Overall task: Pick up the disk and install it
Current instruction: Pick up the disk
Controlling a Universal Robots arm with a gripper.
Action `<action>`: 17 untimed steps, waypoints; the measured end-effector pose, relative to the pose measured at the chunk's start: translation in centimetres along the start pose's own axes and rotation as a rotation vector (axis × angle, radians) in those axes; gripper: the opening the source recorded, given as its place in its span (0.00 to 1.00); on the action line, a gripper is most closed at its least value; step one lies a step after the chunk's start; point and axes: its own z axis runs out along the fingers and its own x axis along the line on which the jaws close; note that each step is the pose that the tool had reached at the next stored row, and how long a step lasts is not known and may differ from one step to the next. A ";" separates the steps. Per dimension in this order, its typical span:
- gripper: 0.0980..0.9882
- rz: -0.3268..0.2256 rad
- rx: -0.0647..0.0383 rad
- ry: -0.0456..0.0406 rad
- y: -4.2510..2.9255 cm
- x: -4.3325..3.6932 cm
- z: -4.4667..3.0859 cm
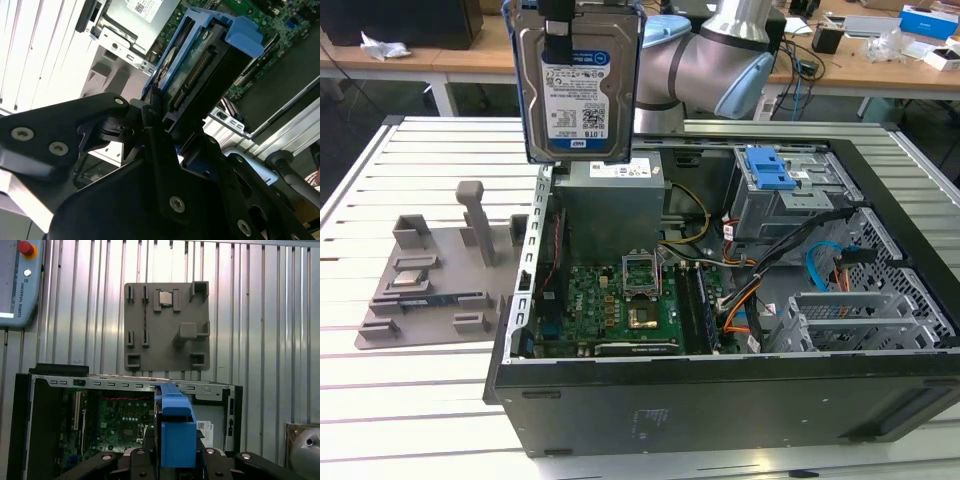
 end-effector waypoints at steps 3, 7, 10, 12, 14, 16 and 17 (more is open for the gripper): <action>0.30 0.000 0.000 0.0000 0.02 0.59 0.00; 0.30 0.000 0.000 0.0000 0.05 1.33 0.00; 0.30 0.000 0.000 0.0000 0.07 1.88 0.00; 0.30 0.000 0.000 0.0000 0.10 2.57 -0.01; 0.30 0.000 0.000 -0.0001 0.11 3.00 0.00; 0.30 0.000 0.000 0.0000 0.14 3.50 -0.01; 0.30 0.000 0.000 0.0000 0.14 3.75 -0.01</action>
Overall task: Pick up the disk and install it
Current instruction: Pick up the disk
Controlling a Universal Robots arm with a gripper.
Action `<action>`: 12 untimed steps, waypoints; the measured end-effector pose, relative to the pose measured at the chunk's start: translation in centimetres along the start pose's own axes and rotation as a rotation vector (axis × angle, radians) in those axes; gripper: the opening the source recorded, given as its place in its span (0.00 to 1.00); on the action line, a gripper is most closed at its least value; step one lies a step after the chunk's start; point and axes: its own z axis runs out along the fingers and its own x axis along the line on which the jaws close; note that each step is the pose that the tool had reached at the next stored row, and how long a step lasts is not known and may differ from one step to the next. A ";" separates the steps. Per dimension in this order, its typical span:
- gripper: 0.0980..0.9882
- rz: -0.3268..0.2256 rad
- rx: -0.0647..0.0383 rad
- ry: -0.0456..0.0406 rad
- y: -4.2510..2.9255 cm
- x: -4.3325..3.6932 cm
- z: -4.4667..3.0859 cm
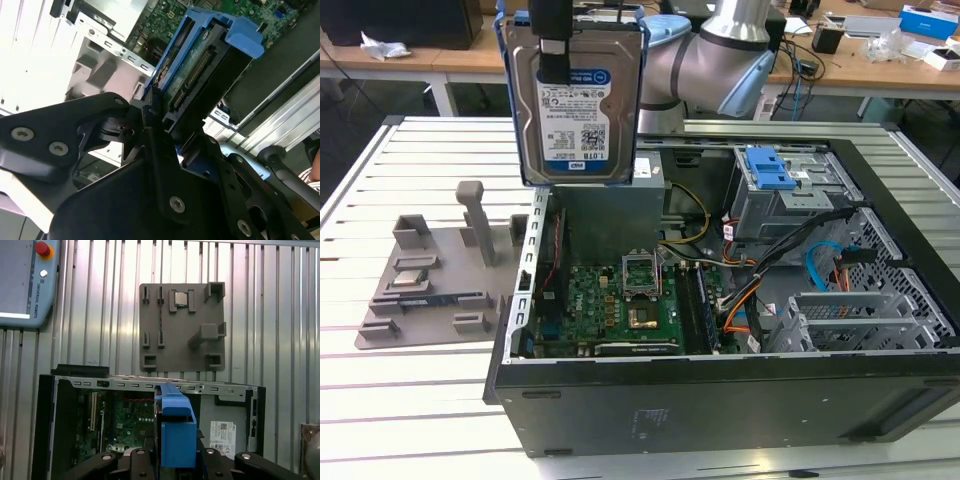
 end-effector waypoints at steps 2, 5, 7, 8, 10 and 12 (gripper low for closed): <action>0.30 0.000 0.000 -0.0001 0.02 0.60 0.00; 0.30 0.000 0.000 0.0000 0.06 1.71 0.00; 0.30 0.000 0.000 0.0000 0.11 2.97 -0.01; 0.30 0.000 0.000 -0.0001 0.12 3.26 -0.01; 0.30 0.000 0.000 0.0000 0.14 3.95 -0.01; 0.30 0.000 0.000 0.0000 0.07 5.72 -0.01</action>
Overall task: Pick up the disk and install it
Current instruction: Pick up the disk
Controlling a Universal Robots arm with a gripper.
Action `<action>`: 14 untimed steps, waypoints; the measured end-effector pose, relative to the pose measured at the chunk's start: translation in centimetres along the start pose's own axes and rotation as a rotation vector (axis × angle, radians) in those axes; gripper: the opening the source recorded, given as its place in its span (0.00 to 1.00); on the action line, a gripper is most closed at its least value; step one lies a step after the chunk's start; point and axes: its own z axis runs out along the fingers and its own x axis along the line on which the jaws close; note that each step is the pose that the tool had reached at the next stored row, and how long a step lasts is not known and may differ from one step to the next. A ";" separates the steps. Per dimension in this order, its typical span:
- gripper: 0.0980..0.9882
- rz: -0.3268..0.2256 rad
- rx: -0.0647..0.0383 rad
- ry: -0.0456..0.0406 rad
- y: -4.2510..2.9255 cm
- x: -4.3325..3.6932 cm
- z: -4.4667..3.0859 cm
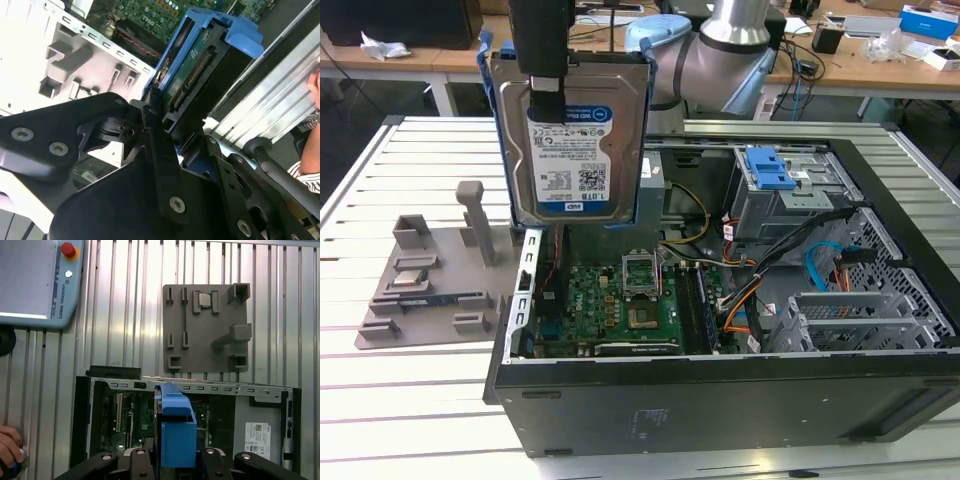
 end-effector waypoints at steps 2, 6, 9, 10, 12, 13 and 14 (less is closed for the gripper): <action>0.30 -0.001 -0.002 0.0001 -2.95 0.29 -0.19; 0.30 -0.001 -0.003 0.0000 -5.86 0.43 -0.38; 0.30 0.000 -0.003 0.0000 -6.87 0.47 -0.45; 0.30 -0.001 -0.003 0.0000 -7.20 0.48 -0.47; 0.30 -0.001 -0.004 -0.0001 -7.64 0.50 -0.49; 0.30 -0.001 -0.004 -0.0001 -8.12 0.52 -0.53; 0.30 -0.001 -0.004 0.0000 -8.55 0.54 -0.56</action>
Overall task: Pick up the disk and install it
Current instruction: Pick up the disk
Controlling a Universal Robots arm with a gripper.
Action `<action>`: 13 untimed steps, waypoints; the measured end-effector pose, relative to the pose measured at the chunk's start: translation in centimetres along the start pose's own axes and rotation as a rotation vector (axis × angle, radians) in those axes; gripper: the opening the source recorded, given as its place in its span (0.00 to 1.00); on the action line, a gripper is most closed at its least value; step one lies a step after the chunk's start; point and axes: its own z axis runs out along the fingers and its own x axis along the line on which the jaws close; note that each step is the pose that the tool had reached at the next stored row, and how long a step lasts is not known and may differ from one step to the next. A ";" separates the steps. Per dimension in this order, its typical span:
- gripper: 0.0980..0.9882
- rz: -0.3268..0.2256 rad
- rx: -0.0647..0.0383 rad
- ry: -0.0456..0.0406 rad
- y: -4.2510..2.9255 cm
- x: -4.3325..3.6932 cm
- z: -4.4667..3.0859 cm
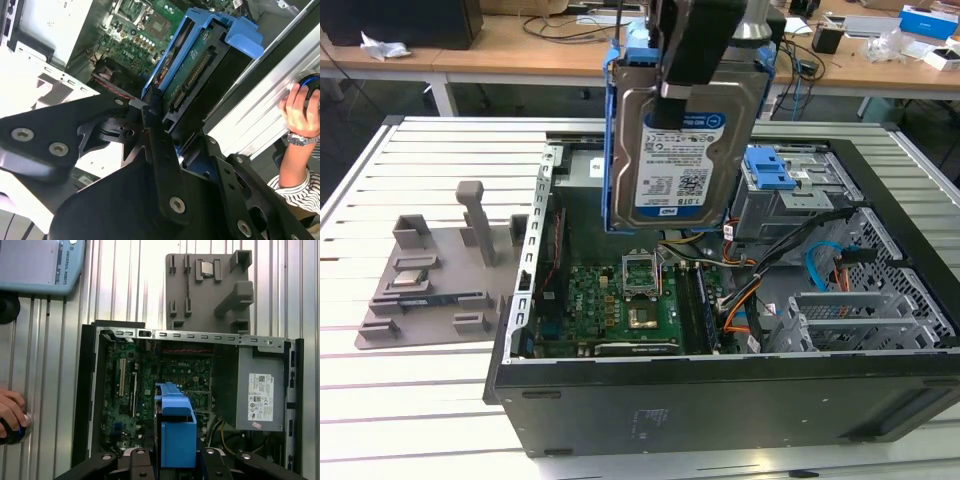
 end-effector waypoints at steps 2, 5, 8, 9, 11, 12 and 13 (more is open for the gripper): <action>0.30 0.000 0.000 0.0000 -0.86 0.04 -0.06; 0.30 0.000 0.000 0.0000 -1.54 0.07 -0.11; 0.30 0.000 -0.001 -0.0002 -2.52 0.12 -0.17; 0.30 0.000 -0.001 -0.0002 -2.71 0.13 -0.18; 0.30 0.000 -0.001 0.0000 -3.48 0.17 -0.25; 0.30 0.000 -0.001 -0.0001 -3.67 0.18 -0.26; 0.30 0.000 -0.001 -0.0001 -3.86 0.19 -0.27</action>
